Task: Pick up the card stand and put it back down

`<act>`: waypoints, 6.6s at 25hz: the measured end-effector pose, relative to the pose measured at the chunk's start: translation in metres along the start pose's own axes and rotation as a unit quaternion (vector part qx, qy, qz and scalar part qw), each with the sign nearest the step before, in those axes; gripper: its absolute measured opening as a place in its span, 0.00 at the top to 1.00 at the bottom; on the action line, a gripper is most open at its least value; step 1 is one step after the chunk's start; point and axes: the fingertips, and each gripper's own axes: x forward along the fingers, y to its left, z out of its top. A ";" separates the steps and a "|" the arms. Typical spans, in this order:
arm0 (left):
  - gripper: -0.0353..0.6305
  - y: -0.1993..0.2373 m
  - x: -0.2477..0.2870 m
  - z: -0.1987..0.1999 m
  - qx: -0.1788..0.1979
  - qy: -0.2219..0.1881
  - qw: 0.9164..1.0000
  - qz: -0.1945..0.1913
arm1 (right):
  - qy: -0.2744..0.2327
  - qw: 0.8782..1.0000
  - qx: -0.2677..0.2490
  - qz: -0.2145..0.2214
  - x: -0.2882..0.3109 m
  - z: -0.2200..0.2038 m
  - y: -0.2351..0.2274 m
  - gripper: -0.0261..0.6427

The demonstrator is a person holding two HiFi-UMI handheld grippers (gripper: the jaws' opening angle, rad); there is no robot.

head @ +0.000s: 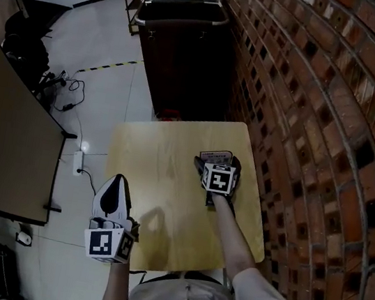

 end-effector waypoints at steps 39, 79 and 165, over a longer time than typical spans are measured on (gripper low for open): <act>0.94 -0.031 0.012 0.010 -0.024 -0.033 0.999 -0.001 | -0.165 0.985 -0.036 0.040 -0.116 0.080 0.025 0.10; 0.94 -0.051 -0.051 0.057 0.014 -0.100 0.995 -0.011 | -0.278 0.955 -0.058 0.084 -0.316 0.080 0.080 0.10; 0.94 -0.059 -0.045 0.022 0.002 -0.042 0.998 -0.042 | -0.407 0.895 -0.016 0.180 -0.339 0.122 0.075 0.96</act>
